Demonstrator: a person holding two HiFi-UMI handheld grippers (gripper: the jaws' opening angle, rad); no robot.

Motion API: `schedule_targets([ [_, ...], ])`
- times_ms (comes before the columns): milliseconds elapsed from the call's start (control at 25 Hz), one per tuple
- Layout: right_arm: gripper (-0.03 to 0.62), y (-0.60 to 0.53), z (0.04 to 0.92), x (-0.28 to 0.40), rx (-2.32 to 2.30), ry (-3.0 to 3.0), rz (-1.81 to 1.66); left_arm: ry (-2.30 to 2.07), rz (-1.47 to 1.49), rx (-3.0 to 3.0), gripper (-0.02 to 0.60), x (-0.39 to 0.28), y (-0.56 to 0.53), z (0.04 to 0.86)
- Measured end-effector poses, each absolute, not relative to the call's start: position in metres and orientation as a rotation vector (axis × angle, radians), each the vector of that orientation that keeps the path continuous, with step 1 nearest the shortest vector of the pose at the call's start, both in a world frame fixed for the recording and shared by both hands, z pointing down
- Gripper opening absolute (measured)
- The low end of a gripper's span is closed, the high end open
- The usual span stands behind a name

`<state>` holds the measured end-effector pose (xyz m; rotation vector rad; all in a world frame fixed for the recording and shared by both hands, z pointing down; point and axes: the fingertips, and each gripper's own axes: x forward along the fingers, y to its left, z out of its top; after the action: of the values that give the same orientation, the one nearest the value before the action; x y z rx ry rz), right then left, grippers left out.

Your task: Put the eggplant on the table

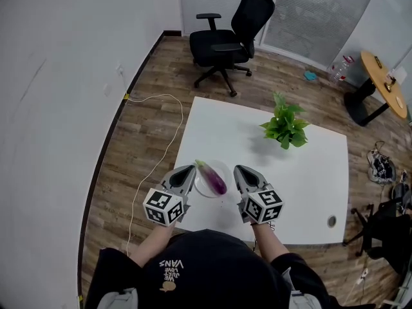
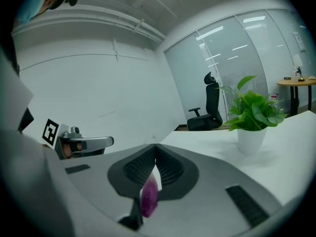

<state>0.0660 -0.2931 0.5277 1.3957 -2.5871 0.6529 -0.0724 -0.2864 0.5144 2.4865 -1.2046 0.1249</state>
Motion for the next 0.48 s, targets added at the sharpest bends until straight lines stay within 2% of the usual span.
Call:
schedule_targets([
  [480, 0.018, -0.270, 0.477, 0.060, 1.445, -2.684, 0.375, -1.340, 0.070, 2.654, 0.011, -0.077, -0.264, 0.472],
])
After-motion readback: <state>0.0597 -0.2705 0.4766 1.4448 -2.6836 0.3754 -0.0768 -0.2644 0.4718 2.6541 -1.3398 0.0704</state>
